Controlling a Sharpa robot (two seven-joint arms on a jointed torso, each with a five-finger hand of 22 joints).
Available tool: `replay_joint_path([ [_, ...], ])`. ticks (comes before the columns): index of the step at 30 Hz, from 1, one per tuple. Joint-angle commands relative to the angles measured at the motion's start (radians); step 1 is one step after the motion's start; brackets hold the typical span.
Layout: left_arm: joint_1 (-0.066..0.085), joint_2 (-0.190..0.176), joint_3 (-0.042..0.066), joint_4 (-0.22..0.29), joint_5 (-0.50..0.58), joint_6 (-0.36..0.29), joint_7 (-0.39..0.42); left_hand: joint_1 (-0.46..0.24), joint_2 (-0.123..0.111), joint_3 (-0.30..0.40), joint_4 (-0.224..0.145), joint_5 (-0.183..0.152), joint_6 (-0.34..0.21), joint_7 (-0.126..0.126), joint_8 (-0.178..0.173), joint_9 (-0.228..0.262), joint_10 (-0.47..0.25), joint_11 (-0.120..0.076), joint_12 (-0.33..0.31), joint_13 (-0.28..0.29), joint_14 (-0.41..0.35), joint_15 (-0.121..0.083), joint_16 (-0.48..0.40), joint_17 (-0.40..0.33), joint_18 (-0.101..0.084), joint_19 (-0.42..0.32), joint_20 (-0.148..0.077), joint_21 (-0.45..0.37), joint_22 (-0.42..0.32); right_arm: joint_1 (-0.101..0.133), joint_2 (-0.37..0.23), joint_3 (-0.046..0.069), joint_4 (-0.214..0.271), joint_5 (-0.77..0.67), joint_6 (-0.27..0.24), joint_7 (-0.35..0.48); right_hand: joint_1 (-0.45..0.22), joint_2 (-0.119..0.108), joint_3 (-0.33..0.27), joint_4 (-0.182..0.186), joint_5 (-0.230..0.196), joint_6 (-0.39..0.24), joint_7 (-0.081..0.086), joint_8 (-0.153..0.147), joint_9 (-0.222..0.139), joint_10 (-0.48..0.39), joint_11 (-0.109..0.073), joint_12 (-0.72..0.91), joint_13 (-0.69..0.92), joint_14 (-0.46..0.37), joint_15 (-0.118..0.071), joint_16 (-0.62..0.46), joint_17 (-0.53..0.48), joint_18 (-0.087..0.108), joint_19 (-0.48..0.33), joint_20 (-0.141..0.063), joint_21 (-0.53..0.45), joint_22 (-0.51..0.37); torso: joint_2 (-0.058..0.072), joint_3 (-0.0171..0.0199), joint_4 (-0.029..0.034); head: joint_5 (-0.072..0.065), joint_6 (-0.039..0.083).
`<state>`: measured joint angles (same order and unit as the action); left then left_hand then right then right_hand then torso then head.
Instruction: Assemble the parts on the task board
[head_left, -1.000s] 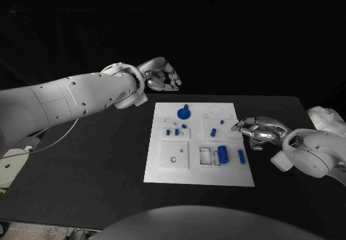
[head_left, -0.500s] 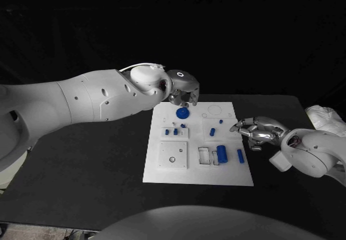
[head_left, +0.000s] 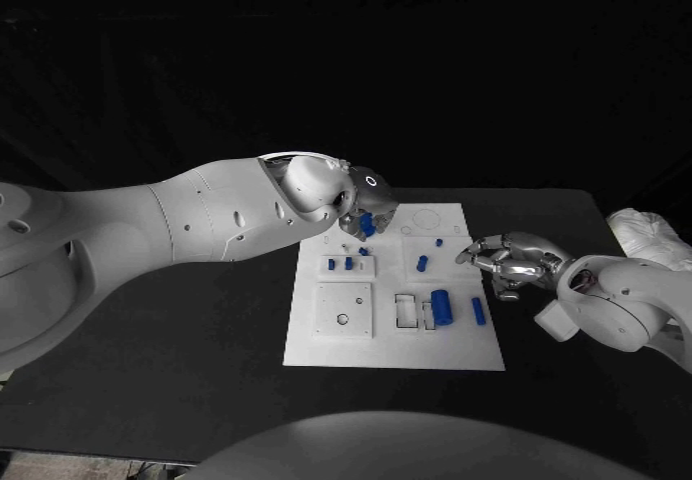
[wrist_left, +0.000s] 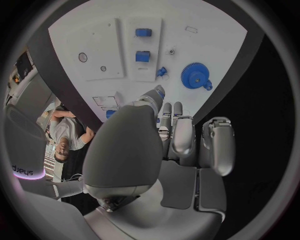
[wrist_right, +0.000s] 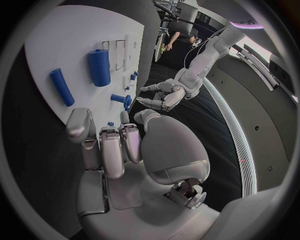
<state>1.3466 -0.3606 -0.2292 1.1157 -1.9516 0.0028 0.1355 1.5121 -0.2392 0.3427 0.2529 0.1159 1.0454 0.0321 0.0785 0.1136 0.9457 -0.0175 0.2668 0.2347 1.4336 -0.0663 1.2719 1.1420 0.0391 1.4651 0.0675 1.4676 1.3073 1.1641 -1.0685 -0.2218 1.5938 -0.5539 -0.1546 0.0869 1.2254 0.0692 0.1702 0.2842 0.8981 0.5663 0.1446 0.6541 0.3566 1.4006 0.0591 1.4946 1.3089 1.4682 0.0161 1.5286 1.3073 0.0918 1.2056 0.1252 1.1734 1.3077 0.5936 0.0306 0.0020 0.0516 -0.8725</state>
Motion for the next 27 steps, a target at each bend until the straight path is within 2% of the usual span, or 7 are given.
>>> replay_joint_path([
  [1, -0.017, 0.013, 0.0, -0.007, -0.04, 0.012, 0.009, -0.001, 0.013, 0.002, -0.006, 0.008, 0.013, -0.001, 0.007, 0.003, 0.012, 0.0, -0.007, -0.003, 0.008, -0.001, 0.003, -0.005, -0.014, 0.06, -0.007, 0.002, 0.231, -0.001, 0.002, 0.0, 0.0, -0.004, 0.023, -0.003, 0.002, -0.009, 0.004, 0.0, -0.005, 0.006, 0.002, 0.003, 0.001, -0.001, 0.009, -0.001, 0.124, 0.021, 0.001, -0.004, 0.18, 0.009, -0.001, 0.003, -0.001, 0.128, -0.001, -0.0001, 0.0004, 0.001, 0.0],
  [5, -0.038, 0.028, 0.0, -0.023, -0.038, 0.002, 0.017, 0.002, 0.017, 0.006, -0.012, 0.021, 0.019, 0.001, 0.009, 0.004, 0.021, 0.002, -0.013, -0.008, 0.005, 0.0, -0.001, -0.014, -0.013, 0.058, -0.007, -0.003, 0.229, 0.0, 0.002, 0.0, 0.0, -0.004, 0.023, -0.004, 0.002, -0.01, 0.005, -0.001, -0.006, 0.009, 0.002, 0.004, 0.001, -0.001, 0.01, -0.001, 0.123, 0.02, 0.002, -0.004, 0.179, 0.01, -0.002, 0.003, -0.002, 0.128, 0.0, -0.0003, -0.0003, 0.003, 0.0],
  [10, -0.054, 0.04, 0.0, -0.045, -0.036, -0.008, 0.021, 0.007, 0.02, 0.016, -0.023, 0.048, 0.023, 0.005, 0.01, 0.005, 0.033, 0.005, -0.022, -0.015, 0.001, 0.002, -0.005, -0.024, -0.013, 0.056, -0.008, -0.005, 0.228, 0.0, 0.001, 0.0, 0.0, -0.004, 0.023, -0.004, 0.002, -0.01, 0.005, -0.001, -0.006, 0.009, 0.002, 0.004, 0.001, -0.001, 0.01, -0.001, 0.123, 0.02, 0.002, -0.004, 0.179, 0.01, -0.002, 0.003, -0.002, 0.128, 0.0, 0.0, -0.0009, 0.003, 0.0],
  [13, -0.058, 0.044, 0.0, -0.055, -0.036, -0.008, 0.02, 0.01, 0.021, 0.023, -0.029, 0.063, 0.024, 0.006, 0.01, 0.005, 0.038, 0.006, -0.027, -0.019, -0.003, 0.003, -0.01, -0.033, -0.011, 0.054, -0.008, -0.01, 0.227, 0.0, 0.001, 0.0, 0.001, -0.004, 0.024, -0.004, 0.002, -0.01, 0.005, -0.001, -0.006, 0.009, 0.002, 0.004, 0.001, -0.001, 0.01, -0.001, 0.123, 0.02, 0.002, -0.004, 0.179, 0.01, -0.002, 0.003, -0.002, 0.128, 0.0, 0.0002, -0.001, 0.003, 0.0],
  [19, -0.067, 0.056, 0.0, -0.085, -0.035, 0.006, 0.016, 0.021, 0.022, 0.052, -0.054, 0.117, 0.022, 0.011, 0.006, 0.004, 0.047, 0.01, -0.048, -0.033, -0.013, 0.005, -0.018, -0.054, -0.01, 0.048, -0.008, -0.018, 0.225, 0.0, 0.001, 0.0, 0.001, -0.004, 0.024, -0.002, 0.003, -0.011, 0.005, -0.001, -0.006, 0.011, 0.002, 0.004, 0.001, -0.002, 0.01, -0.002, 0.123, 0.02, 0.002, -0.005, 0.179, 0.01, -0.003, 0.003, -0.003, 0.127, -0.001, 0.0004, -0.0007, 0.001, 0.0],
  [27, -0.072, 0.063, 0.0, -0.099, -0.034, 0.034, 0.007, 0.024, 0.013, 0.076, -0.072, 0.117, 0.018, 0.011, 0.003, 0.003, 0.044, 0.011, -0.066, -0.046, -0.022, 0.007, -0.028, -0.074, -0.008, 0.044, -0.008, -0.027, 0.222, 0.0, 0.0, 0.0, 0.001, -0.004, 0.025, -0.001, 0.003, -0.011, 0.006, -0.001, -0.007, 0.011, 0.002, 0.004, 0.001, -0.001, 0.011, -0.001, 0.123, 0.02, 0.002, -0.005, 0.179, 0.01, -0.003, 0.003, -0.003, 0.127, 0.0, 0.0003, 0.0, 0.0, 0.0],
])
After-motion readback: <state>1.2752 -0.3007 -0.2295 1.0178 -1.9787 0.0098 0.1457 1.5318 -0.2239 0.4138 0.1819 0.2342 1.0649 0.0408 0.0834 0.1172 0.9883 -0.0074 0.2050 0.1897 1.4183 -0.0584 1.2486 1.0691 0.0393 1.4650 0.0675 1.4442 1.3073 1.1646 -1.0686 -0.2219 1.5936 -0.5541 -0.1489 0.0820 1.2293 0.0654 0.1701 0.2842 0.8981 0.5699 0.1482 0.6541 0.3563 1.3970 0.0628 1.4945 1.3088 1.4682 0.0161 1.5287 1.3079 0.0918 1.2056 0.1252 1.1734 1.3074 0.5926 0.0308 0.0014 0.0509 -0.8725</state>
